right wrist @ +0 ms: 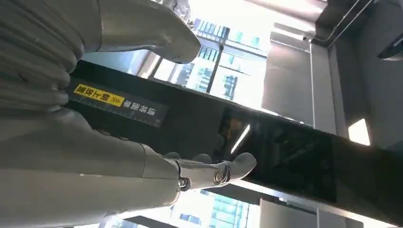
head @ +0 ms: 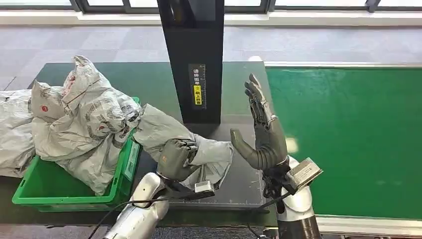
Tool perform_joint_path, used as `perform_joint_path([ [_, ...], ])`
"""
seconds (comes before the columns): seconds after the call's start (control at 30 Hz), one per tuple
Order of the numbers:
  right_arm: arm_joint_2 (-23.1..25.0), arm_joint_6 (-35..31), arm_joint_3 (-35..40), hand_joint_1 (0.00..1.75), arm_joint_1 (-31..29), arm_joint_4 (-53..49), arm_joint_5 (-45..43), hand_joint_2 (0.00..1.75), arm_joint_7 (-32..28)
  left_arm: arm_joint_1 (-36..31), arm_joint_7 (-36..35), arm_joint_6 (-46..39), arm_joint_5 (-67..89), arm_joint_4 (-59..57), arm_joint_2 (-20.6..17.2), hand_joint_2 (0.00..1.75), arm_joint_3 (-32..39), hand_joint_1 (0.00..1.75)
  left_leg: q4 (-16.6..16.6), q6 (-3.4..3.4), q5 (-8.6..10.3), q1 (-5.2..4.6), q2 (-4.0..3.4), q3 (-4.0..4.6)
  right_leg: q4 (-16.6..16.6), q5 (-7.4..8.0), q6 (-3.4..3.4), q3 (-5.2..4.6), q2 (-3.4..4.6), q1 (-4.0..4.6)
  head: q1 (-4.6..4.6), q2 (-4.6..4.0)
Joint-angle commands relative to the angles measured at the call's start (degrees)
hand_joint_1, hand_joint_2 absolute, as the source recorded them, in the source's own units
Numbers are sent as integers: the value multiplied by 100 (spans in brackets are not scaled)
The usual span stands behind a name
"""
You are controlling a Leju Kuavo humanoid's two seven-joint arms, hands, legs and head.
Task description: Moved the parcel from conveyor to table for the left to box.
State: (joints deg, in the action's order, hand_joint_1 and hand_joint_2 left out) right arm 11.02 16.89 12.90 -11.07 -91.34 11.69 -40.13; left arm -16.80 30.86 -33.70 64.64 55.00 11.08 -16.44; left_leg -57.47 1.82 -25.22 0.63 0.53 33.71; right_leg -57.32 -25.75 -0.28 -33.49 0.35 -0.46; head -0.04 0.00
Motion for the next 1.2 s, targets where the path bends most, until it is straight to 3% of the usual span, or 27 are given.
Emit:
perform_joint_path([
  [0.03,-181,-53,380,0,-114,63,-61,175,13,557,542,107,-979,1804,-50,175,290,175,-3,-4,-4,3,-16,4,0,2,0,-7,11,4,0,0],
  [0.23,-144,-79,375,0,-149,124,-58,175,13,963,914,-385,-1815,2970,-127,175,736,175,-1,-6,-6,3,-29,4,3,4,1,-8,23,4,0,0],
  [0.33,-111,-103,405,0,-180,196,-72,175,13,928,914,-630,-2062,3544,-63,175,1638,175,-1,-4,-7,2,-38,6,-1,5,-1,-17,35,3,0,0],
  [0.43,-56,-105,456,0,-234,272,-58,175,13,337,865,-630,-2679,3416,-144,175,2643,175,1,-3,-5,5,-43,5,0,7,-4,-16,36,7,0,0],
  [0.57,-40,-99,470,0,-270,310,-61,175,13,114,873,-630,-2797,3196,-275,175,2805,175,3,0,2,4,-22,7,-4,5,-3,-14,17,2,0,0],
  [0.63,-6,-29,493,0,-317,357,-82,175,13,-339,914,-630,-2441,3149,62,175,3866,175,8,-3,6,8,-30,6,1,11,-3,-13,21,5,0,0],
  [0.67,20,-8,498,0,-363,410,-74,175,13,-532,914,-630,-2337,3043,54,175,4154,175,-4,-2,3,12,-22,14,-6,7,-2,-16,14,7,0,0],
  [0.8,135,87,473,0,-547,612,-50,175,13,-1767,-193,-497,-1997,1666,-814,175,4649,175,2,-1,17,10,-26,15,-10,14,-6,-20,19,14,0,0],
  [0.97,168,132,422,0,-583,646,-29,175,13,-2005,-382,-541,-1664,1330,-890,175,4723,175,5,3,28,13,-7,11,-4,19,-13,-15,-2,17,0,0],
  [1.2,164,197,293,0,-461,525,94,175,13,-3073,-1889,42,355,-684,-1341,175,4937,175,4,2,34,13,12,15,-4,17,-9,-9,-13,20,0,0],
])
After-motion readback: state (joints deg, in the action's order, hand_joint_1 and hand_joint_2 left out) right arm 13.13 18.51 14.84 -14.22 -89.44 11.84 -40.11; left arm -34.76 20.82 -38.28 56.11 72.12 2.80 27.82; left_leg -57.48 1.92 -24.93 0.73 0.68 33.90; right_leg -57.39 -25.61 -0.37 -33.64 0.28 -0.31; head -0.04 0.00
